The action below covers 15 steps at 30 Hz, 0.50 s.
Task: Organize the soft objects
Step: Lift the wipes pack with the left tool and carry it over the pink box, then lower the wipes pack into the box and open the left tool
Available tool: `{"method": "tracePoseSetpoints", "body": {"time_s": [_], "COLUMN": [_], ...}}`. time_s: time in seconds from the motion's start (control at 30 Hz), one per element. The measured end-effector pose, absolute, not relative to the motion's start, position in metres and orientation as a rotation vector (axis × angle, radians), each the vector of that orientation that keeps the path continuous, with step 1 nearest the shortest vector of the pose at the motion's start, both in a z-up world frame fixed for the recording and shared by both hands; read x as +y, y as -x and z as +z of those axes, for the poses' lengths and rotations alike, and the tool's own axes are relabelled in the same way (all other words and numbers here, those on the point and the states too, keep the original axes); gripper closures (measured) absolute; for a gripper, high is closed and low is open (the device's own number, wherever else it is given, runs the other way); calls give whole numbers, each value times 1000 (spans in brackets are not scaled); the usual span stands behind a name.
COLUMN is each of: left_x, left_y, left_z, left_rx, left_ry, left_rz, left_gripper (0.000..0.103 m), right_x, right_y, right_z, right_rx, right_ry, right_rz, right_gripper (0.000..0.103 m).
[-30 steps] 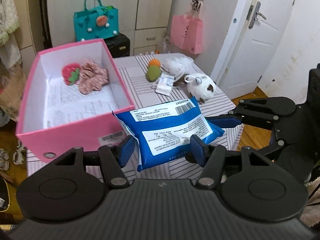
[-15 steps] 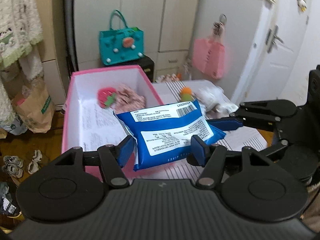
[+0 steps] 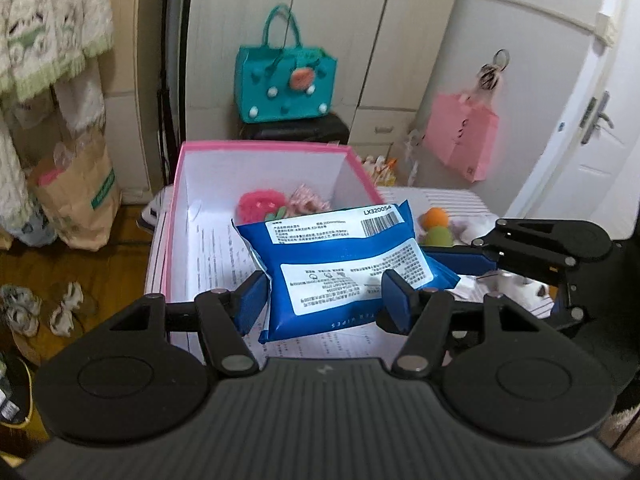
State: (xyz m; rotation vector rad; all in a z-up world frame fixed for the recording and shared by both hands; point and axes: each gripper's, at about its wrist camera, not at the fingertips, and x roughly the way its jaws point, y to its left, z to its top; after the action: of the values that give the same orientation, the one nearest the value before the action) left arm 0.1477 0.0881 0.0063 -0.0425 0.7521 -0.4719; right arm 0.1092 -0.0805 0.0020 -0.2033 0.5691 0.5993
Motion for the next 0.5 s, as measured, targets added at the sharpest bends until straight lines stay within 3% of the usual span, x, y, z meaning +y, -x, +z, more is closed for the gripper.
{"method": "tracePoseSetpoints", "body": {"time_s": [0.5], "left_x": [85], "left_y": [-219], "left_z": [-35], "left_rx": [981], "left_ry": [57], "left_rz": [-485], "left_gripper": [42], "right_x": [-55], "right_y": [-150], "right_z": [-21], "right_rx": [717], "right_ry": [290], "right_rz": [516], "right_gripper": [53]}}
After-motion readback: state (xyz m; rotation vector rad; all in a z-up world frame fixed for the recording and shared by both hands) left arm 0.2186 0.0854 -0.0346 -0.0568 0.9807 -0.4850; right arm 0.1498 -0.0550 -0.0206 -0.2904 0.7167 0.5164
